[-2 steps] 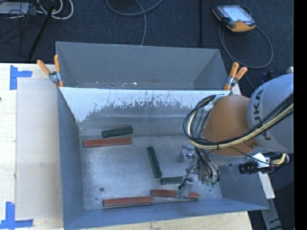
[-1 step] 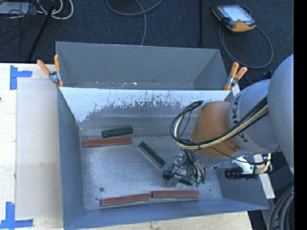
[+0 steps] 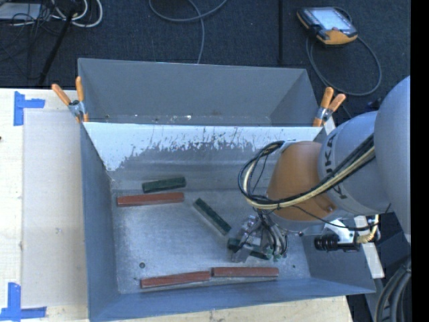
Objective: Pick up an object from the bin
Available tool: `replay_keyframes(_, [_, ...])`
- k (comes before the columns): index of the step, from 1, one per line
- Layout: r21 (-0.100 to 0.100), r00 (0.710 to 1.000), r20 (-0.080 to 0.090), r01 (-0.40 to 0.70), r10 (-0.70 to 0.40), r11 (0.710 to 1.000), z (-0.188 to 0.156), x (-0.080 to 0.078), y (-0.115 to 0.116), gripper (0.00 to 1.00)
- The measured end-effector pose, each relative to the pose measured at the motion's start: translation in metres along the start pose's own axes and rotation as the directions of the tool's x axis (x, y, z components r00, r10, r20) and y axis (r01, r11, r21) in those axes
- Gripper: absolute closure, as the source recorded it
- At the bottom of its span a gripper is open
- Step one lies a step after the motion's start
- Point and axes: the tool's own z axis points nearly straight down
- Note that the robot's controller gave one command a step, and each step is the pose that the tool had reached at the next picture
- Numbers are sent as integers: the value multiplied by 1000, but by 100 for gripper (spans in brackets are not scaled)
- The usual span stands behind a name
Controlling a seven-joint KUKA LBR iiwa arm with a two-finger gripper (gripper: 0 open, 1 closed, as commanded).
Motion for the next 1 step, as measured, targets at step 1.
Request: replay_keyframes(1, [-4, 1000, 10, -12, 12, 1000, -182, -5, 3, 100])
